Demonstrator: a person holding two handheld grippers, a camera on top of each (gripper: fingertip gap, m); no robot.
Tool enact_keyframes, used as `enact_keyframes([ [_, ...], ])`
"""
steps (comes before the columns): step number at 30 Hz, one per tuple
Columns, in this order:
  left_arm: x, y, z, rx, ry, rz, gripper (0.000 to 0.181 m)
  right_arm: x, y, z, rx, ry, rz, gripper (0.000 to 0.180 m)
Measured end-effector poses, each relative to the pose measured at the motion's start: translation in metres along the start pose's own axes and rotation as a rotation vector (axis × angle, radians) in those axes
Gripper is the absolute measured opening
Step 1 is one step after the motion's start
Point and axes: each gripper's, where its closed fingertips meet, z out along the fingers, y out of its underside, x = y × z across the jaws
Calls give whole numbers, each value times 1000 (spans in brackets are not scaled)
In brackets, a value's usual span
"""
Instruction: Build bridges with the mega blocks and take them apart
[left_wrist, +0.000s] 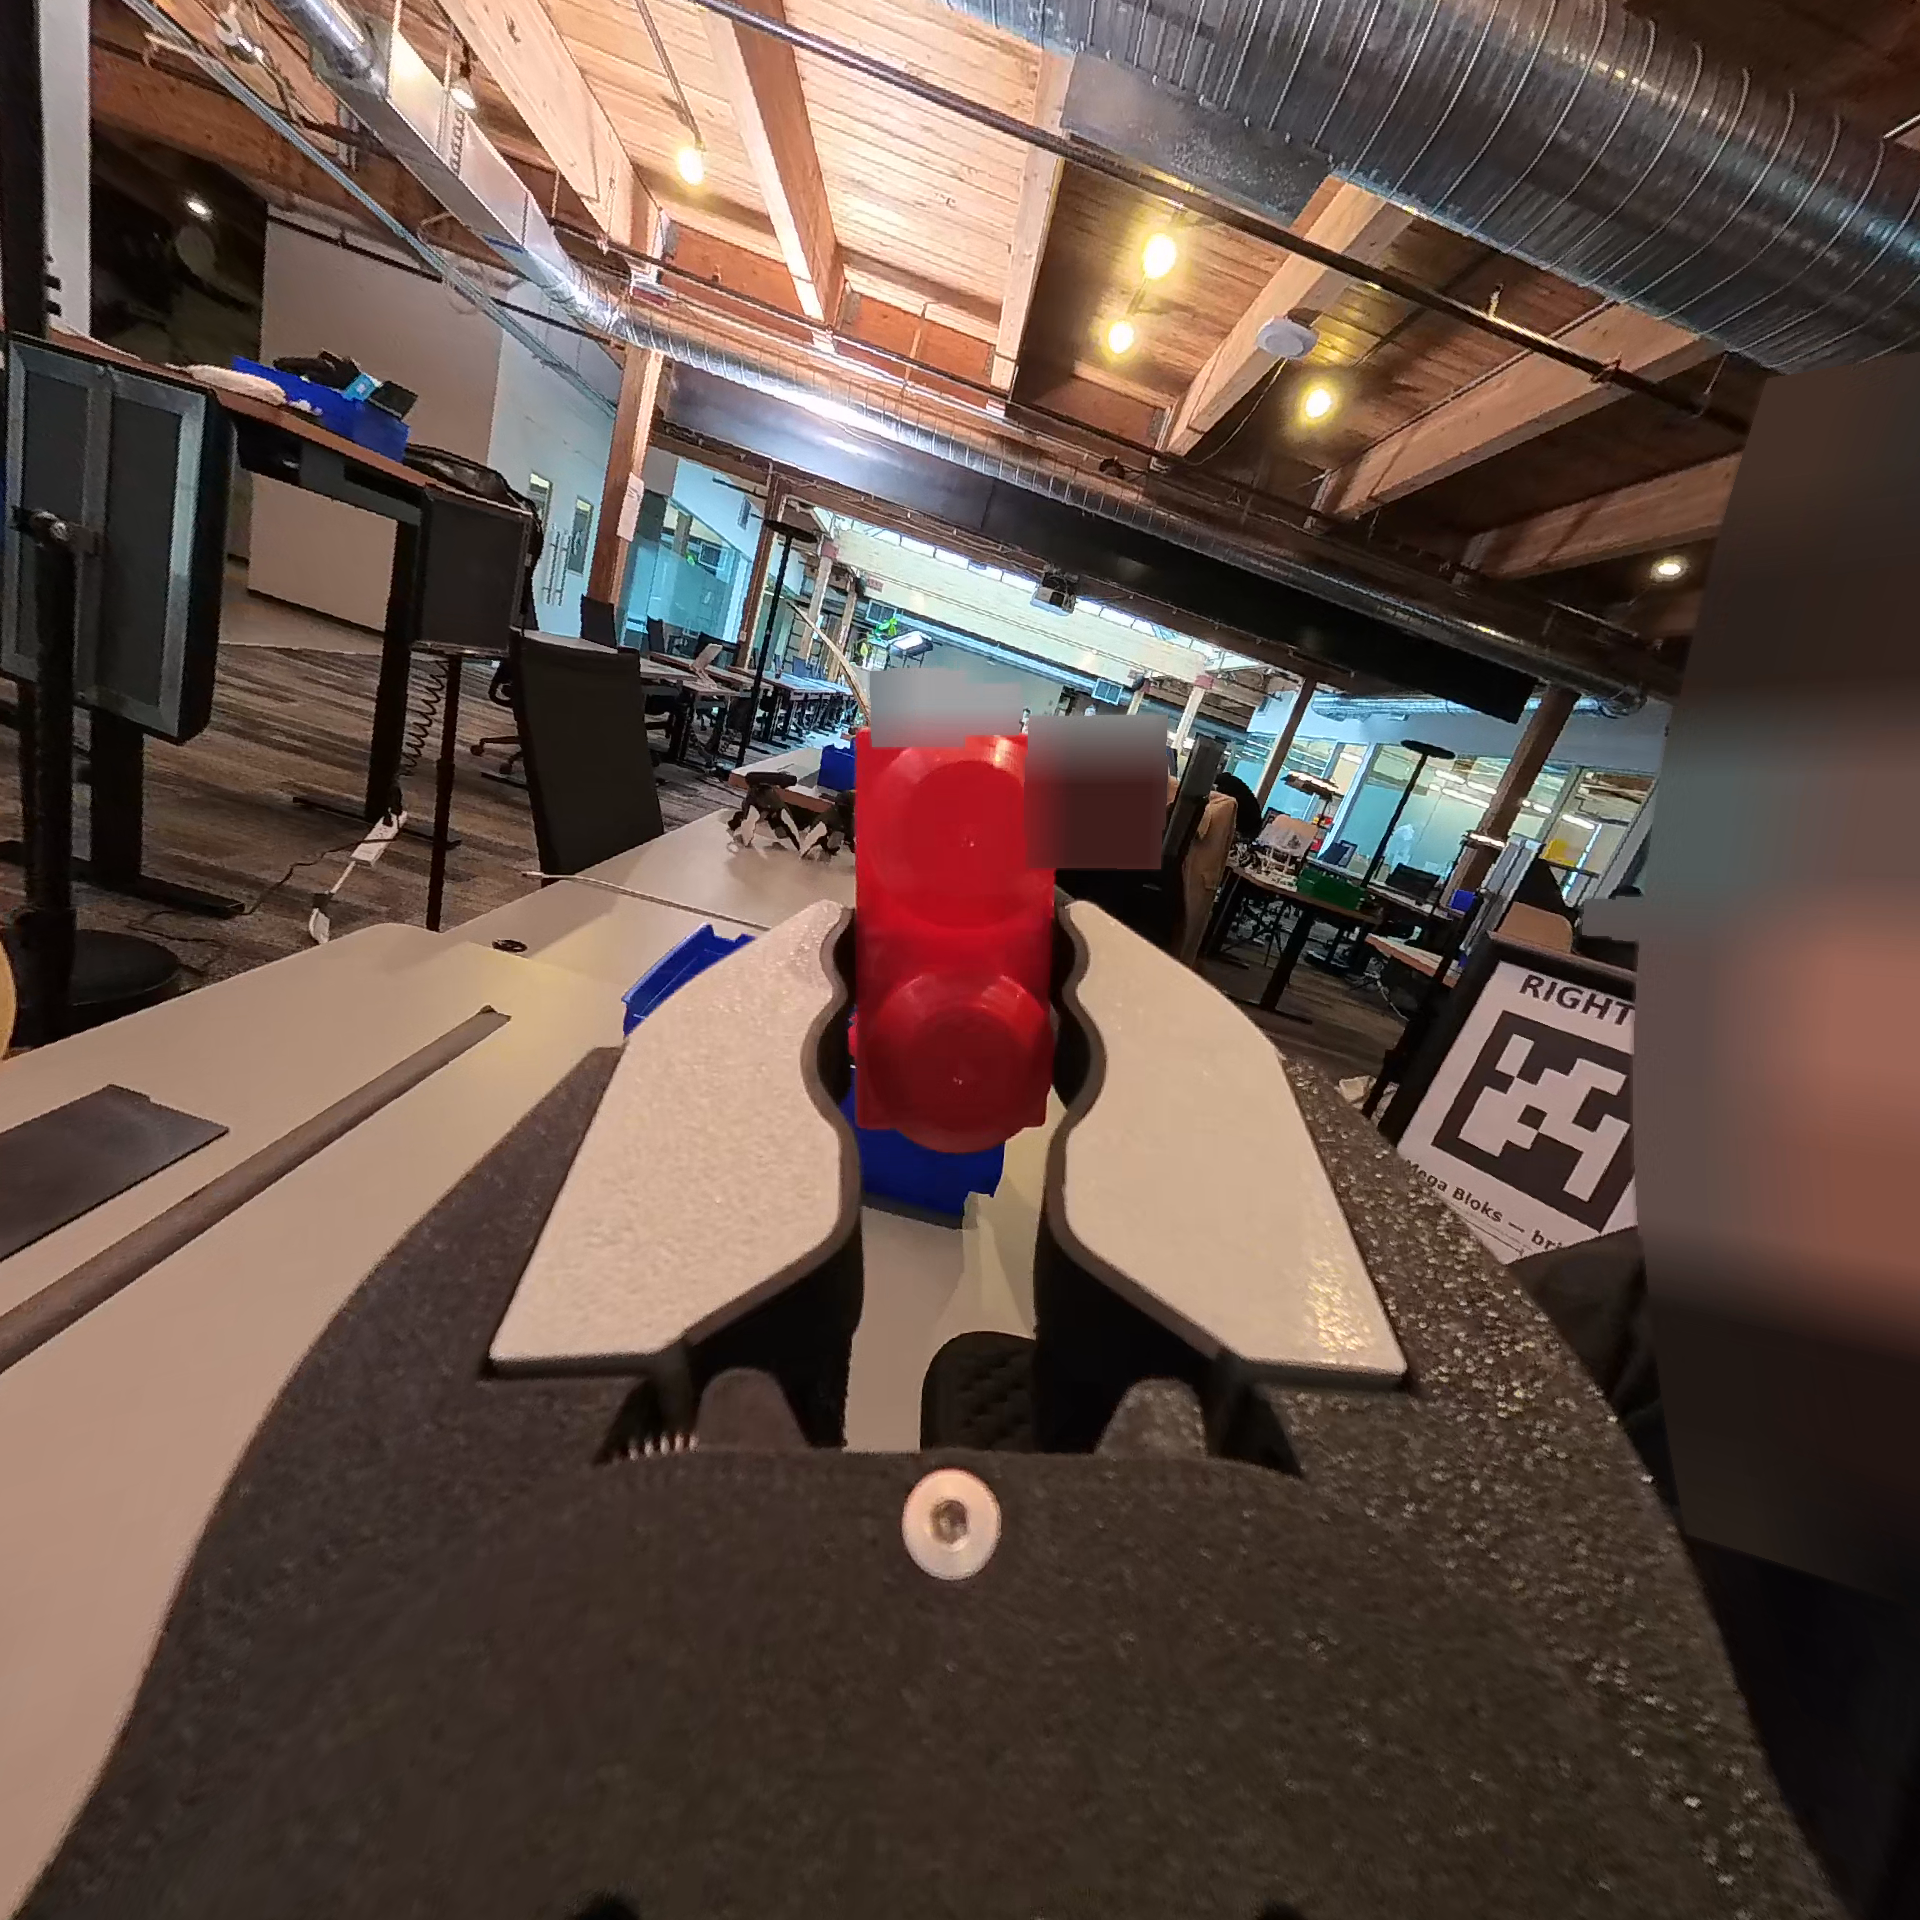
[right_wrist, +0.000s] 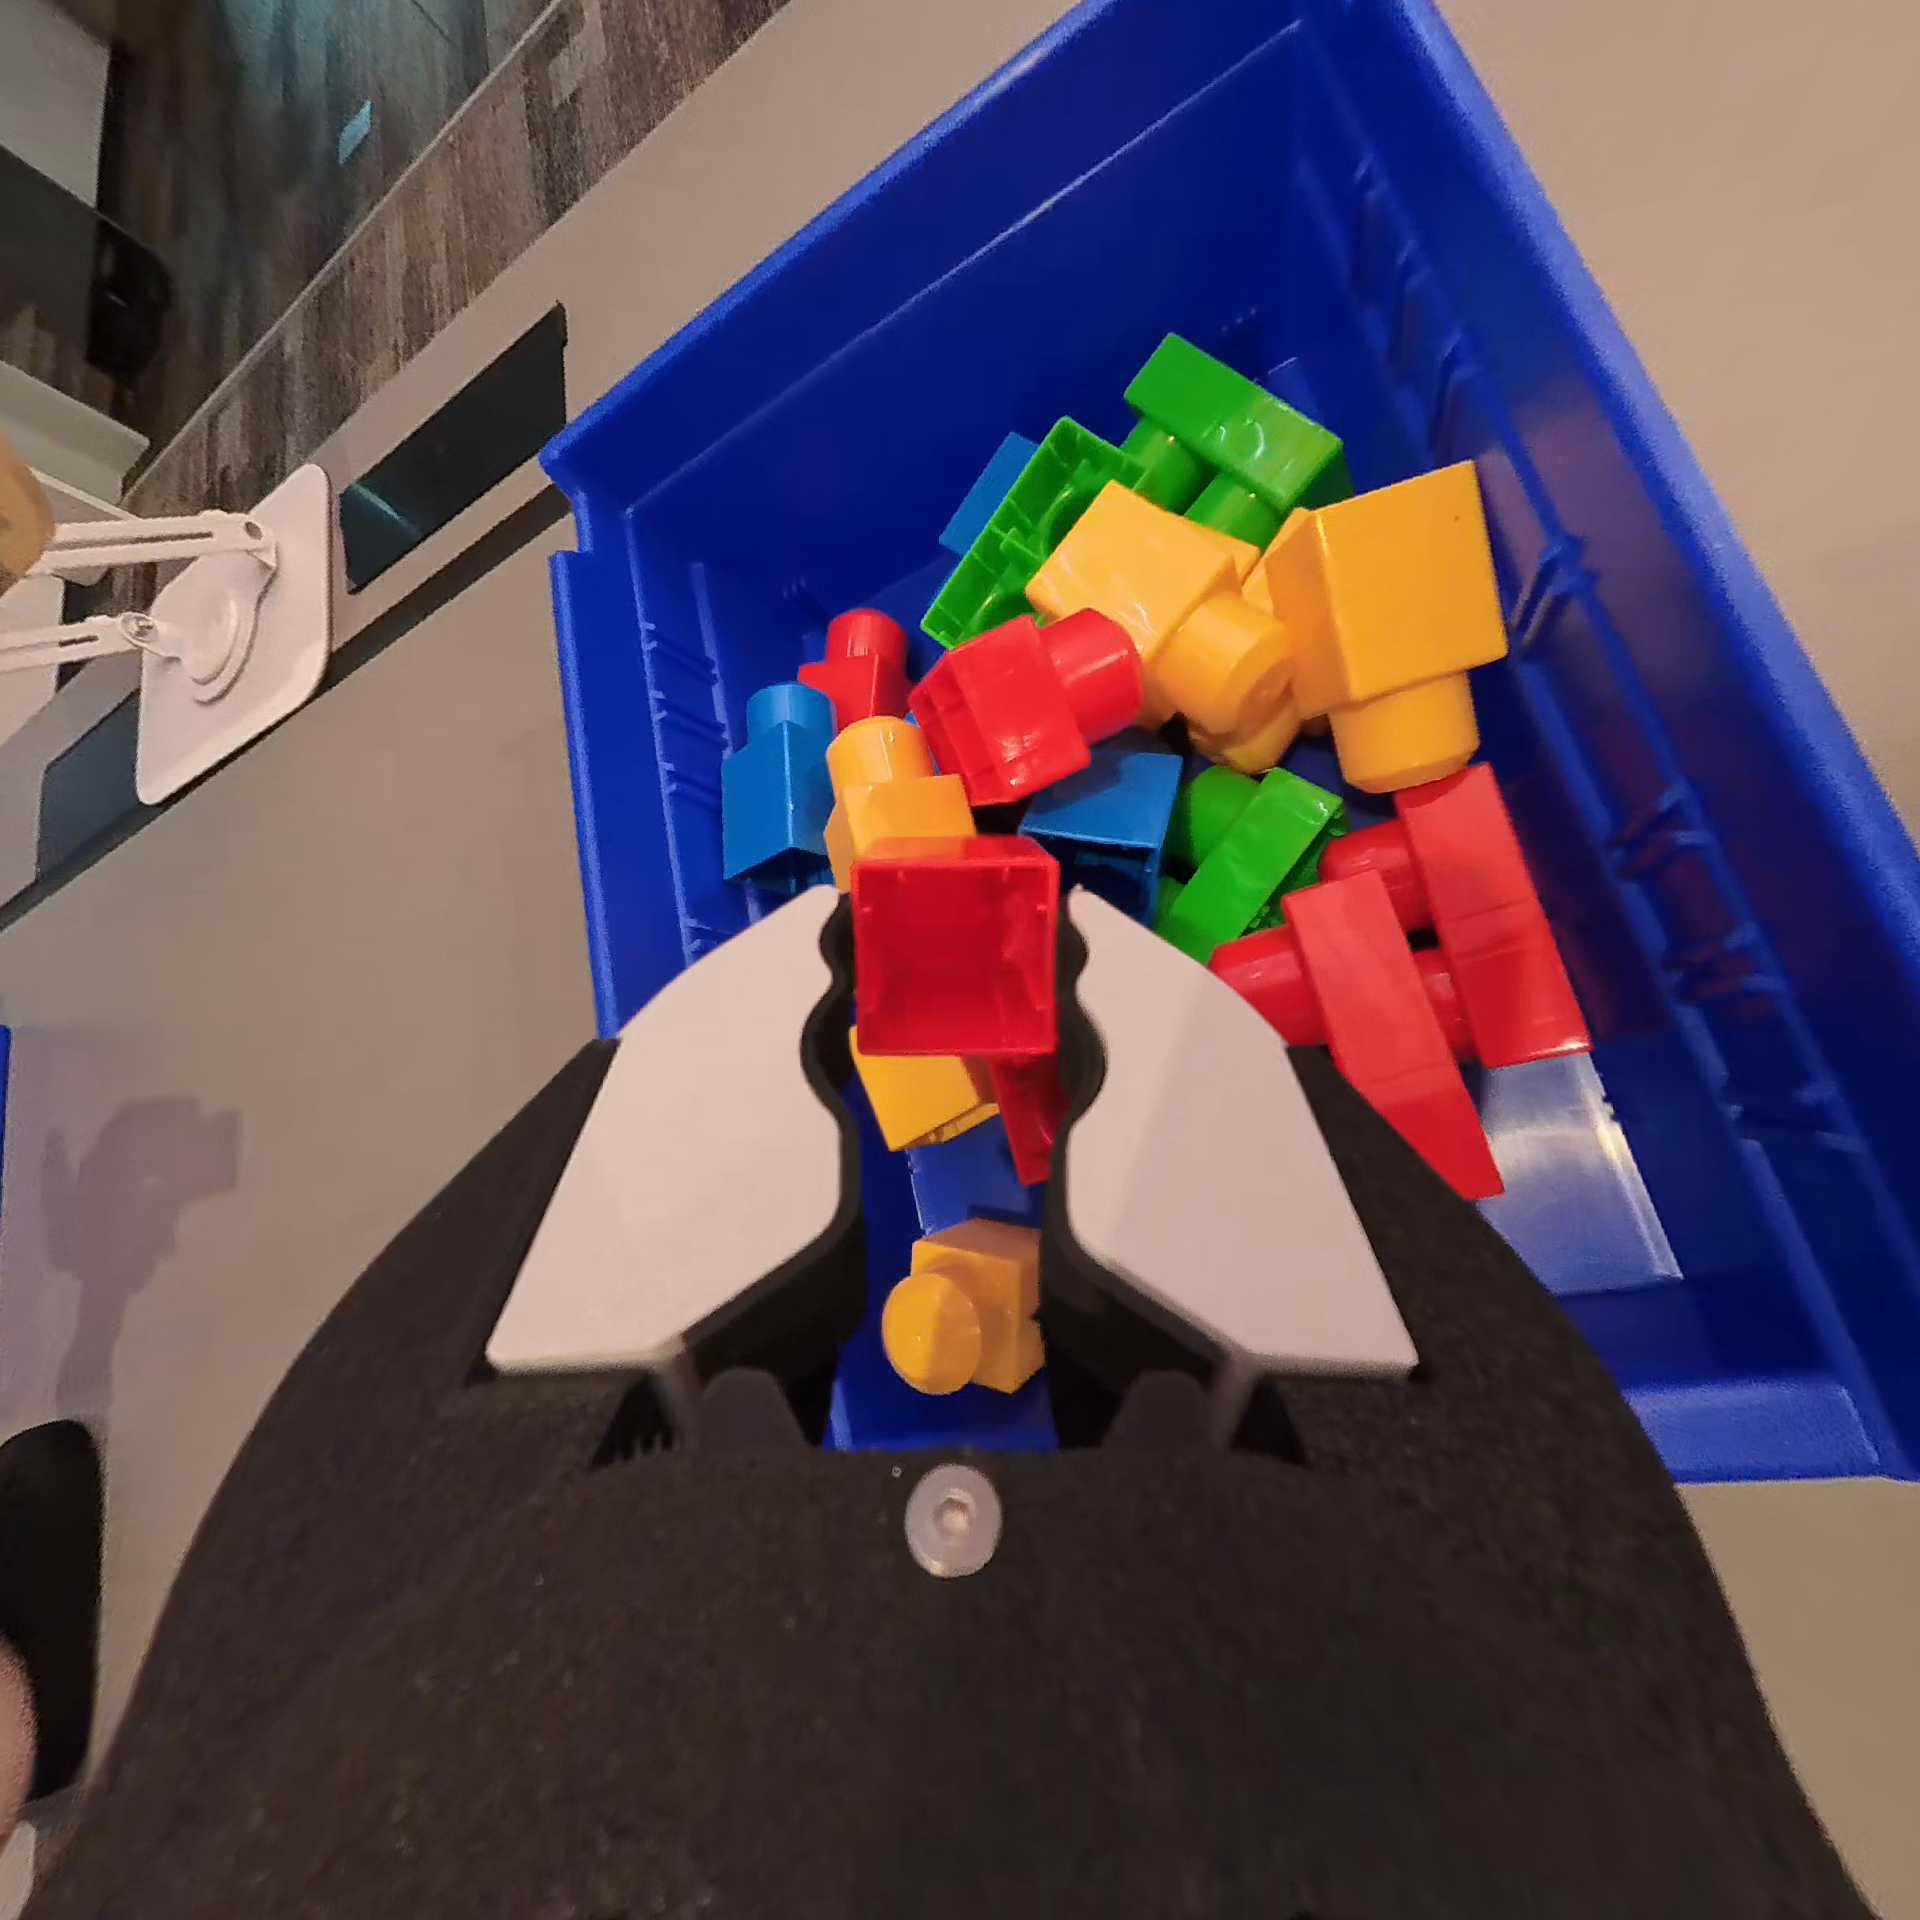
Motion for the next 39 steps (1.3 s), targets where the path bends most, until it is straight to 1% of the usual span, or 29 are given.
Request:
enact_keyframes([
  [3, 0, 2, 1, -10, 3, -1, 35, -13, -8, -10, 44, -47, 12, 35],
  [4, 0, 2, 1, -10, 3, -1, 35, -14, -13, -14, 71, -34, 2, 36],
  [6, 0, 1, 0, -8, 2, -1, 35, -18, -21, -24, 118, 7, -35, 45],
  [9, 2, -1, -1, -2, 3, 3, 35, -31, -43, -44, 243, 76, -112, 60],
  [10, 2, -3, -2, 2, 4, 5, 35, -41, -47, -48, 262, 67, -147, 60],
  [11, 3, -4, -2, 5, 6, 7, 35, -57, -50, -50, 279, 23, -191, 59],
  [15, 4, -5, -3, 10, 5, 12, 35, -155, -63, -60, 390, -285, -410, 60],
  [17, 3, -5, -3, 14, 5, 10, 35, -213, -63, -70, 455, -471, -520, 62],
  [20, 3, -7, -4, 18, 3, 14, 35, -298, -50, -91, 522, -782, -645, 63],
  [23, 6, -10, -6, 27, 3, 28, 35, -372, -27, -113, 573, -1069, -696, 62],
  [25, 7, -11, -7, 30, 4, 34, 35, -412, -3, -118, 535, -1234, -707, 62],
  [27, 7, -12, -7, 34, 3, 36, 35, -443, 21, -112, 459, -1323, -725, 62],
  [30, 7, -13, -8, 39, 6, 34, 35, -477, 55, -91, 365, -1361, -781, 70],
  [33, 8, -14, -8, 39, 9, 36, 35, -497, 83, -67, 261, -1348, -839, 76],
  [36, 9, -12, -7, 30, 15, 36, 35, -507, 97, -59, 210, -1383, -831, 73],
  [37, 8, -11, -6, 29, 15, 36, 35, -508, 101, -58, 185, -1402, -819, 66],
  [38, 8, -11, -6, 27, 20, 36, 35, -508, 105, -59, 153, -1434, -821, 44],
  [39, 10, -10, -5, 26, 32, 33, 35, -507, 106, -59, 129, -1451, -814, 37],
])
